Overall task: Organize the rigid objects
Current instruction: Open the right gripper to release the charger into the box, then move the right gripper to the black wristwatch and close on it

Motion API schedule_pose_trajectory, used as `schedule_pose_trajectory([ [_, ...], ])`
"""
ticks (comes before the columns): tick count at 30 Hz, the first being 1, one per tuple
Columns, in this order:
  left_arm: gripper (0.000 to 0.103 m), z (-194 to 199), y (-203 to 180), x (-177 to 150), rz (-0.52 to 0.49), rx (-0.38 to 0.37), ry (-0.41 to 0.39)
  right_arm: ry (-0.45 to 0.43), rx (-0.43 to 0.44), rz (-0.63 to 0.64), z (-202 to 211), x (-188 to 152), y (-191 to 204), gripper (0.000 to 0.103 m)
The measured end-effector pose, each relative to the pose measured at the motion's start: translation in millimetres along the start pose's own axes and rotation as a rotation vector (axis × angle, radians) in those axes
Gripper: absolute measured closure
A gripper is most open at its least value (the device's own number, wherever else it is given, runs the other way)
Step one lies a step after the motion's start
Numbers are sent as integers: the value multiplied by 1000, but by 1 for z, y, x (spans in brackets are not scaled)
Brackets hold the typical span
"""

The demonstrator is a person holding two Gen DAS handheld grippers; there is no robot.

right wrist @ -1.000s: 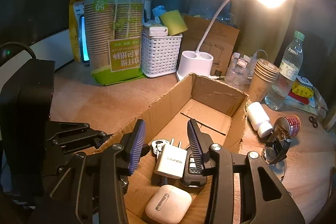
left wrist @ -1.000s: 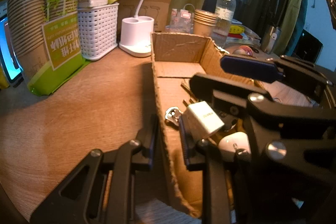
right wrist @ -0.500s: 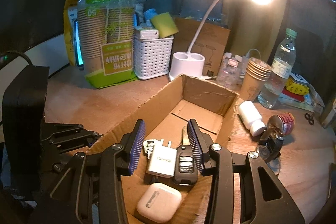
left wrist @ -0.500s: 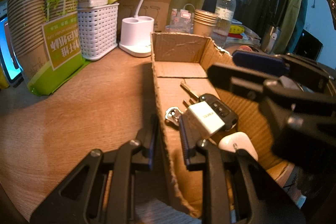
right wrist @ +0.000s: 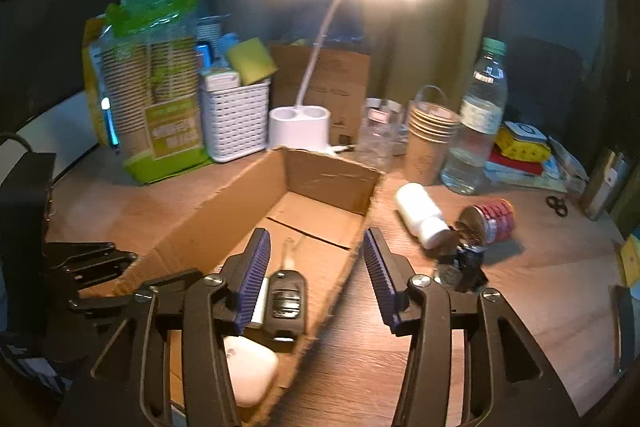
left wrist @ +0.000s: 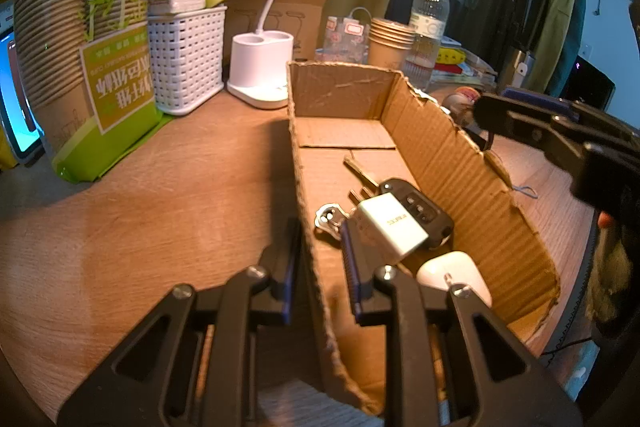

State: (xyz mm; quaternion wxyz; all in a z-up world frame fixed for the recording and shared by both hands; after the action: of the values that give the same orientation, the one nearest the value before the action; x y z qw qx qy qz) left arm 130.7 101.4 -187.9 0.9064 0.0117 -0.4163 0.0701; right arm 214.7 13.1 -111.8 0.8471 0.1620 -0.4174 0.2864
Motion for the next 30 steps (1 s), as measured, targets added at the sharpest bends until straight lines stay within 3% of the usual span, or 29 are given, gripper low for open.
schedule_pose_trajectory([
  [17,81,0,0,0,0,0,0,10,-139,-97,1,-9,-70,51],
  [30,81,0,0,0,-1,1,1,81,-203,-151,-32,-26,-111,51],
])
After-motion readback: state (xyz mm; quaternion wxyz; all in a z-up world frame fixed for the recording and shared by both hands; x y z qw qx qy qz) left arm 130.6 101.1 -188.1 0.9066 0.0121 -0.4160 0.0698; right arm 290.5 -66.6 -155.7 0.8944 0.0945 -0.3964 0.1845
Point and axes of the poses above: each gripper's, at about its wrist camera, not at the fingertips, and z roughly against the way its jaws point, y to its left, x to its top, the point moved 9 cm from there along -z, roughly the way its jaws point, and after that the axes turned 9 degrees about -z, right-handed, at the moved point
